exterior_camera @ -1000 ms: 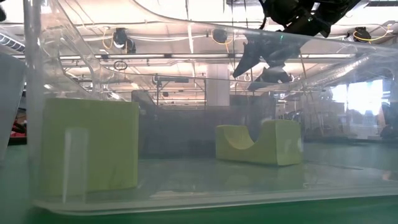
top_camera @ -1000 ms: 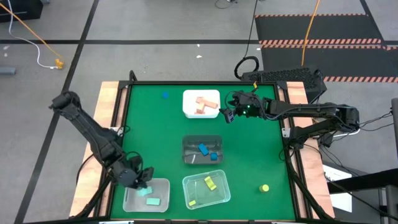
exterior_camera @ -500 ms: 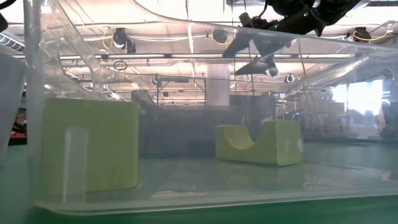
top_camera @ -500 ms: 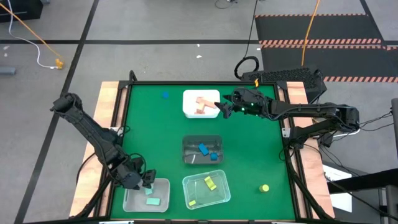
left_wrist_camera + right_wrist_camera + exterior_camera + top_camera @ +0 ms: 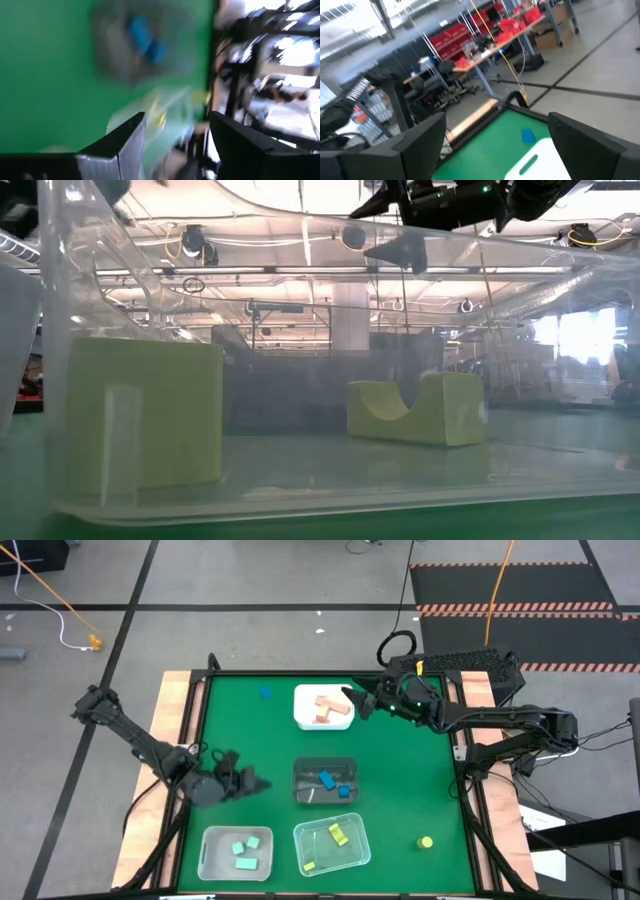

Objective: Sort & place blocks by color
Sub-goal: Put the blue block into the black bin

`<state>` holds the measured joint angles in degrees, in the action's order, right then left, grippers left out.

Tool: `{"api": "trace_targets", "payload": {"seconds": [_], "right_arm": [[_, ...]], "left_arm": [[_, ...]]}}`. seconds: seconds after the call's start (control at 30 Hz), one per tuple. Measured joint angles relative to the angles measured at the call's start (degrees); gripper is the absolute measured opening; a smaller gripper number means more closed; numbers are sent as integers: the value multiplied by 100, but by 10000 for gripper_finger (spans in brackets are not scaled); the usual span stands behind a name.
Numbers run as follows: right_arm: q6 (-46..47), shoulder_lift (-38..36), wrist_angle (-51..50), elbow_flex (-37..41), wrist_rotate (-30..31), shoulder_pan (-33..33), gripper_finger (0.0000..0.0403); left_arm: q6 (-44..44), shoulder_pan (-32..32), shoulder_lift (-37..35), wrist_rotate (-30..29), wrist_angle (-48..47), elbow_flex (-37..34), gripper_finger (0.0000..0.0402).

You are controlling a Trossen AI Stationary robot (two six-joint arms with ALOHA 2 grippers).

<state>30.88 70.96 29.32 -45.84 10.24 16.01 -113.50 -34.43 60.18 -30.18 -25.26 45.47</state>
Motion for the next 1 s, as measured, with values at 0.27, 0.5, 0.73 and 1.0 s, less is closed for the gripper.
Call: {"api": "trace_targets", "payload": {"seconds": [0.27, 0.5, 0.73, 1.0], "right_arm": [[-1, 0, 129, 0, 20, 0, 338], [-5, 0, 124, 0, 20, 0, 338], [-5, 0, 129, 0, 20, 0, 338], [-5, 0, 128, -1, 18, 0, 338]], "left_arm": [[3054, 1664, -416, -1163, 55, 0, 187], [5433, 3212, -303, -1156, 198, 7, 167], [6187, 4849, 158, 96, 153, 7, 153], [6356, 6246, 1119, 1639, 147, 4, 154]]}}
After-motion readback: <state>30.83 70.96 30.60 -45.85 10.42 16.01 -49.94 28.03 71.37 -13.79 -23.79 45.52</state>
